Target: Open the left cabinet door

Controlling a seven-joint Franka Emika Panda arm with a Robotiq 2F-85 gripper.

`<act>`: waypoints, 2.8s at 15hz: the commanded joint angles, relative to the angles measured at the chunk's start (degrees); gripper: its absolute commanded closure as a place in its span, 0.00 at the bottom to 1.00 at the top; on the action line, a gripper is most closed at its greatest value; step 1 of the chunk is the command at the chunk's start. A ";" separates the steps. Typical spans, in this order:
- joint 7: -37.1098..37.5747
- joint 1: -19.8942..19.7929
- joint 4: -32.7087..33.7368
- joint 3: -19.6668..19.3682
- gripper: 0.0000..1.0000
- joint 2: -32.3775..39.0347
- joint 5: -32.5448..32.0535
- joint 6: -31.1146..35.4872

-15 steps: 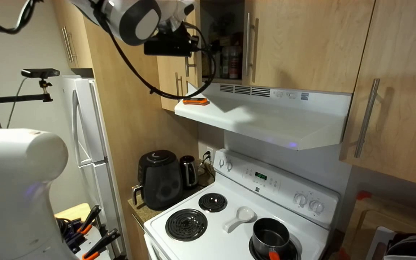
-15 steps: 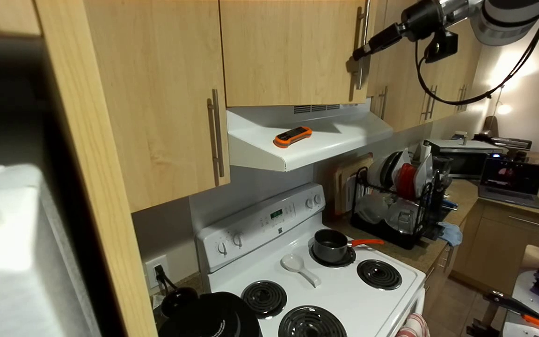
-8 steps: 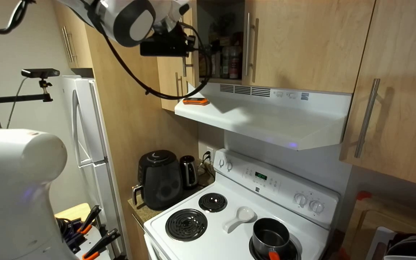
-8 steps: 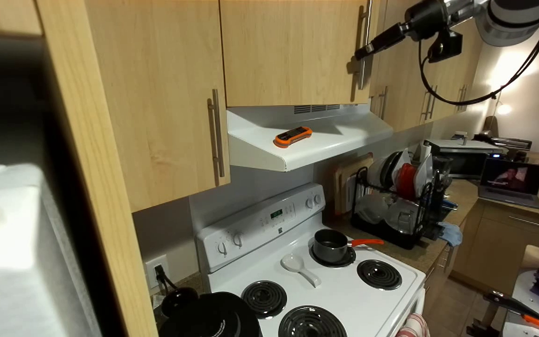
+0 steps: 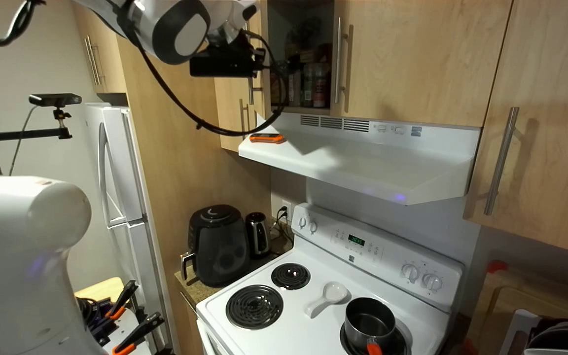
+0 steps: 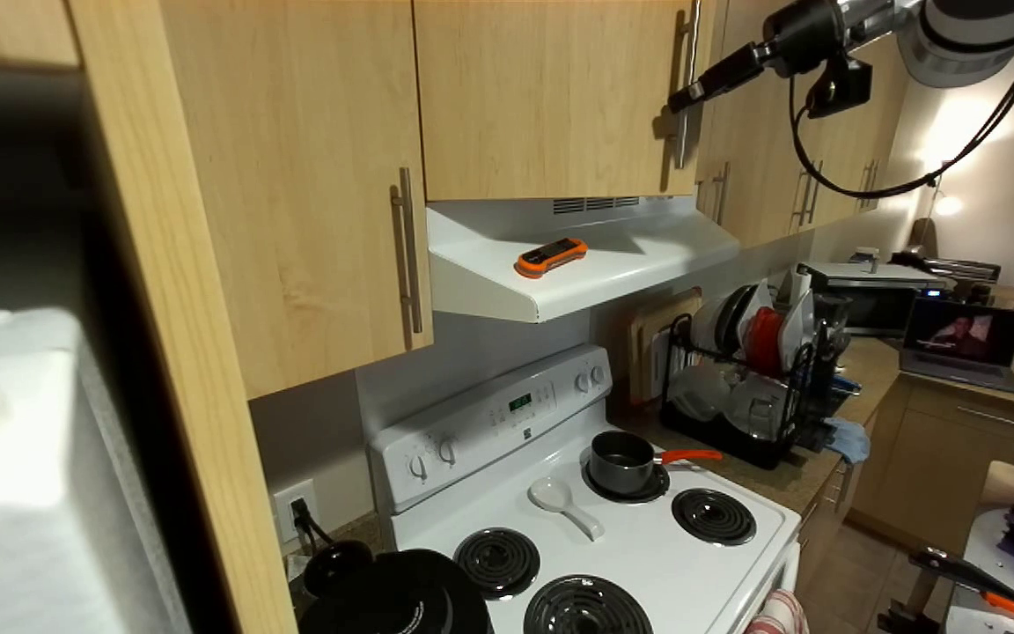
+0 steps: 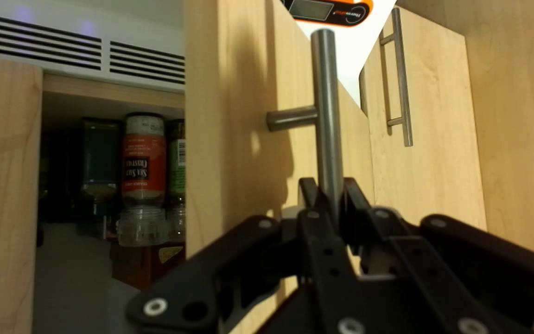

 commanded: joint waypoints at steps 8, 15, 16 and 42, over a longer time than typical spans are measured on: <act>-0.86 -0.66 0.04 0.73 0.85 0.25 1.33 -0.08; -0.86 -0.66 0.03 0.73 0.85 0.25 1.33 -0.08; -0.86 -0.66 0.03 0.73 0.85 0.24 1.33 -0.08; 20.29 -18.79 -8.29 32.74 0.96 -0.91 0.01 6.61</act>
